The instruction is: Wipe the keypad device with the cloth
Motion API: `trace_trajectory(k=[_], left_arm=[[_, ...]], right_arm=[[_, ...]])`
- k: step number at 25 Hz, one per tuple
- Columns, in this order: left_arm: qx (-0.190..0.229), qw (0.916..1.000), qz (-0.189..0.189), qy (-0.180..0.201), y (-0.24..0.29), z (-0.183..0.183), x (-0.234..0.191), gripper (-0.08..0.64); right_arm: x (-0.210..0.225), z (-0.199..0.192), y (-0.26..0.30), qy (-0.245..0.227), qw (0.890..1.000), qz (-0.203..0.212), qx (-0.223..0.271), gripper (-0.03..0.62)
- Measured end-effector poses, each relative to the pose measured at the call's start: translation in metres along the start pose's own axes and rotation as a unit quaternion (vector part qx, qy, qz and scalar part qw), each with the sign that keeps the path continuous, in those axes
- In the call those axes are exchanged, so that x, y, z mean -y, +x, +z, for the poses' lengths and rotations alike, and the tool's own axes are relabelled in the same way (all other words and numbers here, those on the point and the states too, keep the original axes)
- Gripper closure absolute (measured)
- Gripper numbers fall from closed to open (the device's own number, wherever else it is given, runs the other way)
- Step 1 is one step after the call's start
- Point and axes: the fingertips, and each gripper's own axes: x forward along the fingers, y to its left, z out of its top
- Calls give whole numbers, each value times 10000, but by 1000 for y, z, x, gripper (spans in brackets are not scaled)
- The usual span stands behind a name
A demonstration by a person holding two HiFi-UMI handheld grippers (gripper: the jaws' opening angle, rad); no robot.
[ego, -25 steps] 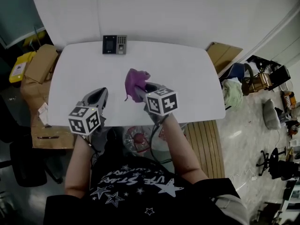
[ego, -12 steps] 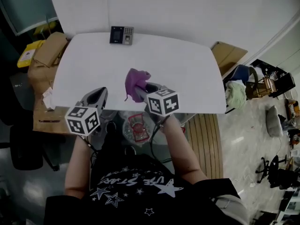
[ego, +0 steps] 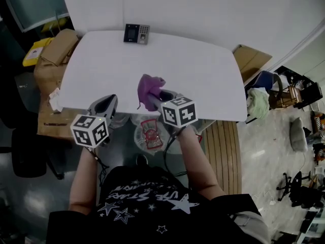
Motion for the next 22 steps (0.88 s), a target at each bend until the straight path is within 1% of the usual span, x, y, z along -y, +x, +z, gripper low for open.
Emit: trace_trajectory(k=[5,12,18,22], left_arm=[[-19,9999,-113,31,-10,-9,5,554],[58,9999,-114,-88,-57,-17,2,554],[114,9995,-280,-55,-94,-28,26,554],[140,9993,-358,-20,-126,-36,42,554]], right_arm=[[-7,-6,3,31,9999,-81,-61,497],[-46,-12,-15,7,9998,-209,59,497],[-77,-34,-46,35,9992,-381,88,497],[-105,-48,-66,47,9990,-431,92,497]])
